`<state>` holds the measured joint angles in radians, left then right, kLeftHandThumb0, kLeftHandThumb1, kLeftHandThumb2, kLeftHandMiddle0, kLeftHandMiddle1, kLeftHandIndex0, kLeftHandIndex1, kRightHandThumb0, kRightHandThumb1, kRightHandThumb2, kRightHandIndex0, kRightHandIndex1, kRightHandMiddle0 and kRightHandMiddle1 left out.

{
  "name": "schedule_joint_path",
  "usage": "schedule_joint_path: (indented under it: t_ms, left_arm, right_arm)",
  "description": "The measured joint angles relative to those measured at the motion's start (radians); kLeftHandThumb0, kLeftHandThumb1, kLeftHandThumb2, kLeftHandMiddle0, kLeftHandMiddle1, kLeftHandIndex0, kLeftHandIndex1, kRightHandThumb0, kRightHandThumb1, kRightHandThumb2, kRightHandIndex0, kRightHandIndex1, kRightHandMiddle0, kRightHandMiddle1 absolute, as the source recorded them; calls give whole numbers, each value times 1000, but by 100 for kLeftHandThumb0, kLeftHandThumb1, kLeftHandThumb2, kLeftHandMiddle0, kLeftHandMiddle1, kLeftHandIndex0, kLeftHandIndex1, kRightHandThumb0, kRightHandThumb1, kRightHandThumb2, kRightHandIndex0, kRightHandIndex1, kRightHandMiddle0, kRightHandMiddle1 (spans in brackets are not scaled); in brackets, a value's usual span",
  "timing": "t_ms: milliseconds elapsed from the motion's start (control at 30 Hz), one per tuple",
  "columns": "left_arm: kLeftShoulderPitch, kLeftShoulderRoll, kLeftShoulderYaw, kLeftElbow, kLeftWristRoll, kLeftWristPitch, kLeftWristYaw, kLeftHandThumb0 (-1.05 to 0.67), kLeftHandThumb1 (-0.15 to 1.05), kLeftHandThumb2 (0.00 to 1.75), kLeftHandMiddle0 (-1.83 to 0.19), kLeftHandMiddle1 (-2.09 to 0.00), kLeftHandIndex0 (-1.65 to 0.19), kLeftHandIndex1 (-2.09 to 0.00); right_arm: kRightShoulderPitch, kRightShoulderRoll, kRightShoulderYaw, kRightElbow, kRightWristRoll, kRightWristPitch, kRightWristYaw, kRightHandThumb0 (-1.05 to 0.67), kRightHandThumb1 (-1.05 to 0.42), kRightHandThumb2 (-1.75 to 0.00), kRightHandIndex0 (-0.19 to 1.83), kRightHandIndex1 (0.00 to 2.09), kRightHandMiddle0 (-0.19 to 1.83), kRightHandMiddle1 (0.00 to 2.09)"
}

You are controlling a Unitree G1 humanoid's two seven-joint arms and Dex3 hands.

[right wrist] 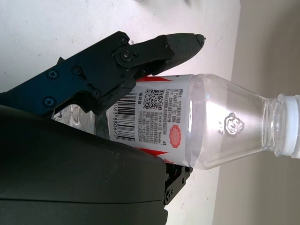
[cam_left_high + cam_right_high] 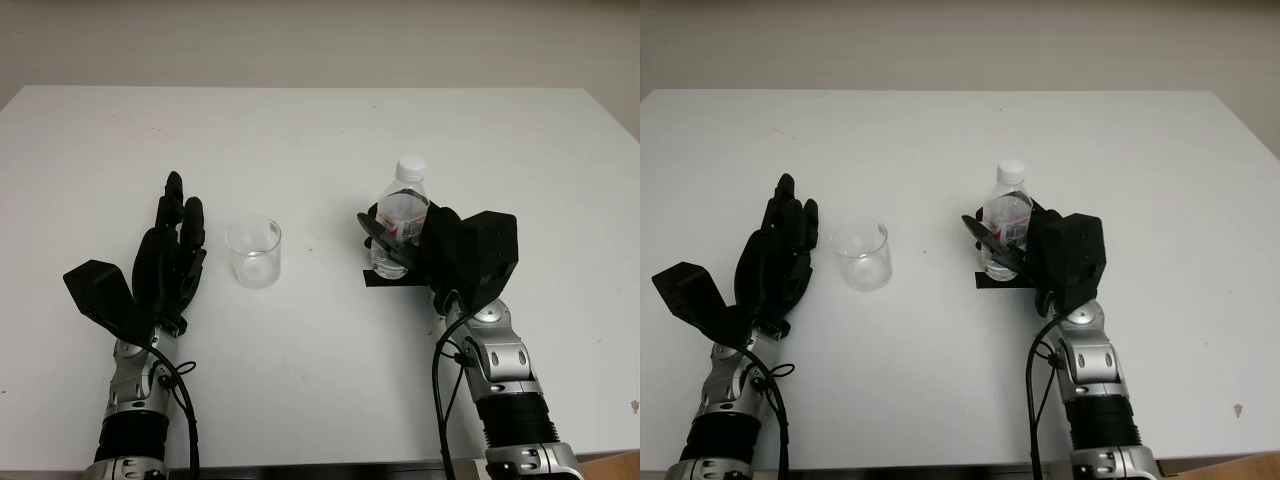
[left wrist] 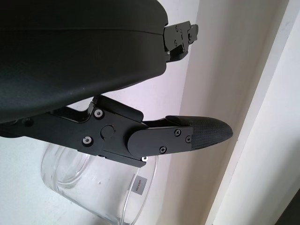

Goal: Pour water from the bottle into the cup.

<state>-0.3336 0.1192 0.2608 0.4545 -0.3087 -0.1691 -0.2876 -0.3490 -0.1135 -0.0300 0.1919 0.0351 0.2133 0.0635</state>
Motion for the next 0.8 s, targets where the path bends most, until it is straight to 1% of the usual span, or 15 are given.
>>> schedule_joint_path:
  t_ms: [300, 367, 433, 467, 500, 567, 600, 633, 700, 733, 767, 800]
  left_arm:
    - [9, 1, 0, -9, 0, 8, 6, -71, 105, 46, 16, -5, 17, -5]
    - [10, 1, 0, -9, 0, 8, 3, -72, 105, 45, 16, -5, 17, -5]
    - [10, 1, 0, -9, 0, 8, 1, -72, 105, 45, 16, -5, 17, -5]
    - [10, 1, 0, -9, 0, 8, 1, -72, 105, 44, 16, -5, 17, -5]
    - [10, 2, 0, -9, 0, 8, 0, -72, 105, 44, 16, -5, 17, -5]
    - [10, 2, 0, -9, 0, 8, 0, -72, 105, 44, 16, -5, 17, -5]
    - [10, 2, 0, -9, 0, 8, 0, -73, 105, 44, 15, -5, 17, -5]
    - [11, 2, 1, -9, 0, 8, 0, -72, 105, 45, 15, -5, 17, -5]
    - [11, 3, 1, -9, 0, 7, 0, -72, 105, 45, 15, -6, 17, -5]
    - [11, 3, 1, -9, 0, 7, -1, -72, 105, 44, 15, -6, 17, -6]
    - [11, 3, 1, -9, -1, 7, -2, -72, 105, 44, 15, -6, 16, -6]
    - [11, 3, 2, -8, -3, 7, -3, -72, 105, 44, 15, -6, 16, -6]
  right_arm:
    - [19, 9, 10, -8, -29, -21, -12, -42, -105, -43, 143, 209, 107, 209]
    - [23, 9, 16, -13, -38, -21, -10, -43, -105, -43, 139, 209, 104, 209]
    - [27, 9, 17, -17, -38, -22, -2, -45, -105, -37, 123, 209, 87, 209]
    - [29, 9, 18, -18, -37, -25, 2, -45, -105, -35, 118, 209, 82, 209]
    - [32, 9, 18, -17, -37, -34, 3, -47, -105, -31, 109, 209, 73, 209]
    - [40, 10, 22, -11, -46, -65, -6, -53, -105, -19, 75, 209, 43, 209]
    - [42, 12, 22, -6, -49, -81, -12, -54, -105, -15, 56, 209, 31, 205]
    - [44, 14, 22, 4, -49, -100, -12, -57, -102, -9, 27, 192, 13, 187]
    - [46, 18, 25, 21, -54, -124, -13, -63, -99, -6, 3, 164, -2, 165]
    - [46, 16, 31, 26, -67, -125, -14, -68, -99, -6, -5, 140, -10, 148]
    - [48, 15, 37, 28, -81, -125, -15, -70, -99, -6, -8, 131, -13, 142]
    - [49, 12, 44, 30, -93, -125, -16, -72, -99, -5, -9, 121, -14, 131]
